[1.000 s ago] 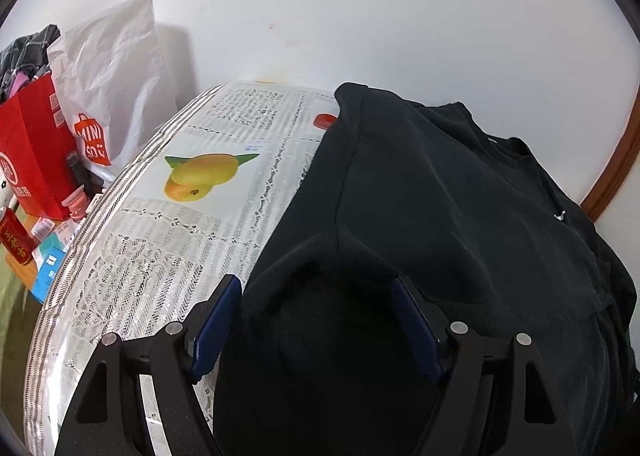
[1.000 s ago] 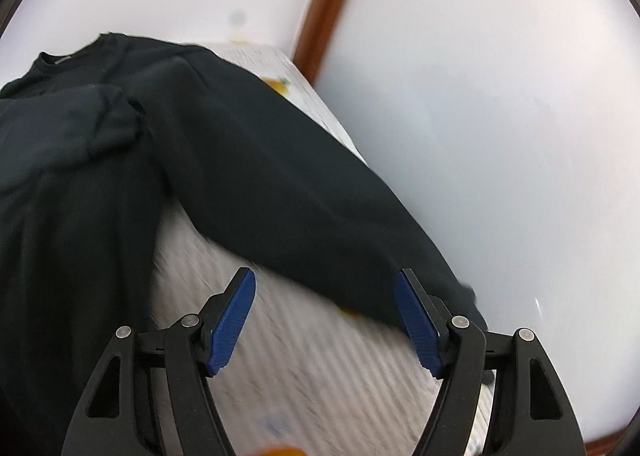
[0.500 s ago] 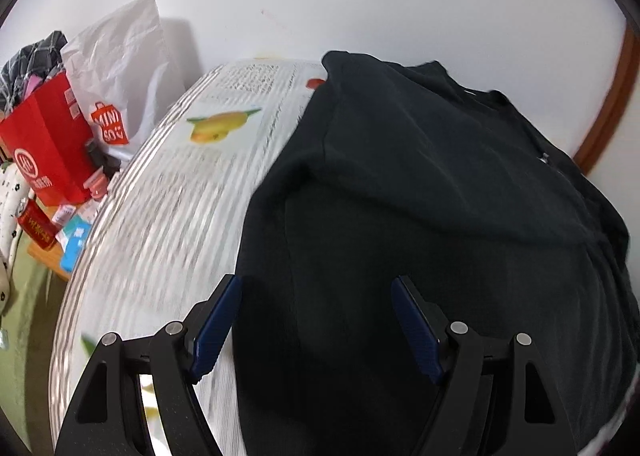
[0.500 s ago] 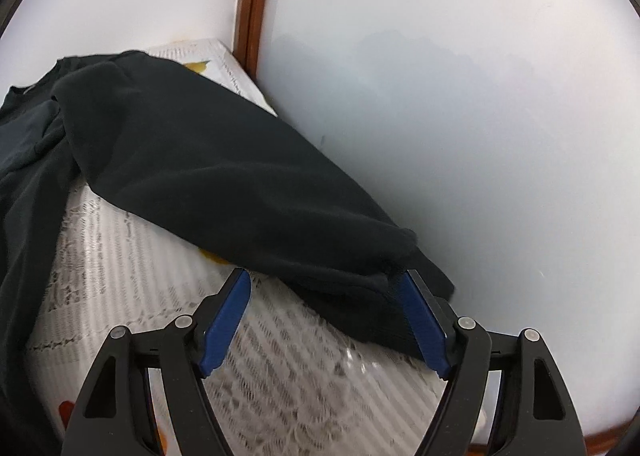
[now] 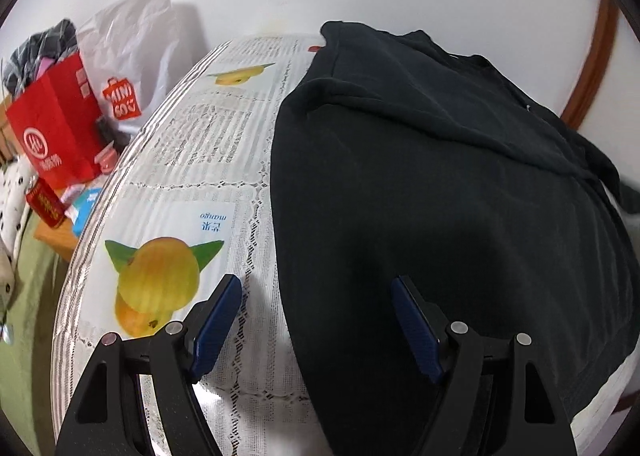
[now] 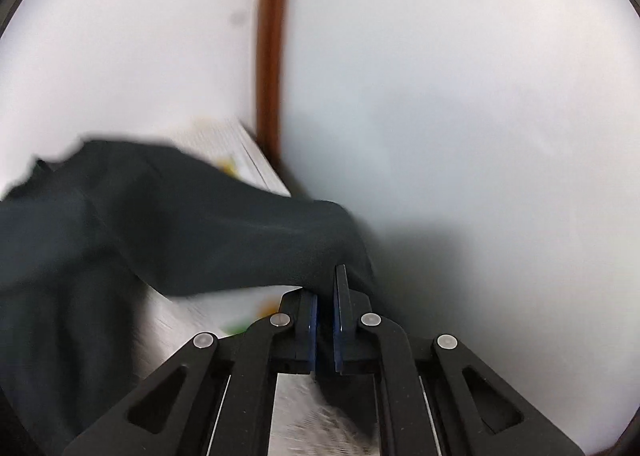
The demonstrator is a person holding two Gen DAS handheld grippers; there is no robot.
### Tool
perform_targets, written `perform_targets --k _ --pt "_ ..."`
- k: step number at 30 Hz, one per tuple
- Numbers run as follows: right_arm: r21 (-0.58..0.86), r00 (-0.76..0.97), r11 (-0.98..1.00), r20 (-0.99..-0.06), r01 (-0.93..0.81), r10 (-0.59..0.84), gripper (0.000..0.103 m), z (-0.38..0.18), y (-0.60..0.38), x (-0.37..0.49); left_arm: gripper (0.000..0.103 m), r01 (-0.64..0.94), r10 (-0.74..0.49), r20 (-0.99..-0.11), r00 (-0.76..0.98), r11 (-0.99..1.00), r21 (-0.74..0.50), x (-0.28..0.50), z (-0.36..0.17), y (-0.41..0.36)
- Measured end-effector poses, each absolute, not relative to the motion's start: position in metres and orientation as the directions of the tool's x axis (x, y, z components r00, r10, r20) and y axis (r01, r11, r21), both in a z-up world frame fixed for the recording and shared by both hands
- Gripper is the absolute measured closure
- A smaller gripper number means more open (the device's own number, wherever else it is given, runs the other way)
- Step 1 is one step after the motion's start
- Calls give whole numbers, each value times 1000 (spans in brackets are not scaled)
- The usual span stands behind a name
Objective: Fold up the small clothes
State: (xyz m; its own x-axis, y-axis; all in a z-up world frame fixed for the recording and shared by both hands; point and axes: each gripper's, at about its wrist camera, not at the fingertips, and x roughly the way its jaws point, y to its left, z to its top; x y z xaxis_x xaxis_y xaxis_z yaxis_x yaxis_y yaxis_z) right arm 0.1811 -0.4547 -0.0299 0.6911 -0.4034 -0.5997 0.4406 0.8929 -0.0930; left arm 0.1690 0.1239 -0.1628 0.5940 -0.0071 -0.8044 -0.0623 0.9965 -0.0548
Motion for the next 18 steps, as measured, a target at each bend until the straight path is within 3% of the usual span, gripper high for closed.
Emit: perform_targets --k 4,9,14,18 --pt "-5 820 956 -514 293 -254 97 27 -387 191 26 -53 6 -793 609 998 -33 168 -163 121" --pt "26 880 995 -468 100 -76 97 54 -290 228 19 -57 6 -785 620 998 -37 169 -164 123" --pt "16 861 998 -506 -54 55 97 25 -201 292 10 -77 29 -792 610 997 -22 170 -166 123" --pt "-2 803 994 -590 -105 84 95 -22 -147 316 8 -83 34 -794 607 996 -20 171 -166 124"
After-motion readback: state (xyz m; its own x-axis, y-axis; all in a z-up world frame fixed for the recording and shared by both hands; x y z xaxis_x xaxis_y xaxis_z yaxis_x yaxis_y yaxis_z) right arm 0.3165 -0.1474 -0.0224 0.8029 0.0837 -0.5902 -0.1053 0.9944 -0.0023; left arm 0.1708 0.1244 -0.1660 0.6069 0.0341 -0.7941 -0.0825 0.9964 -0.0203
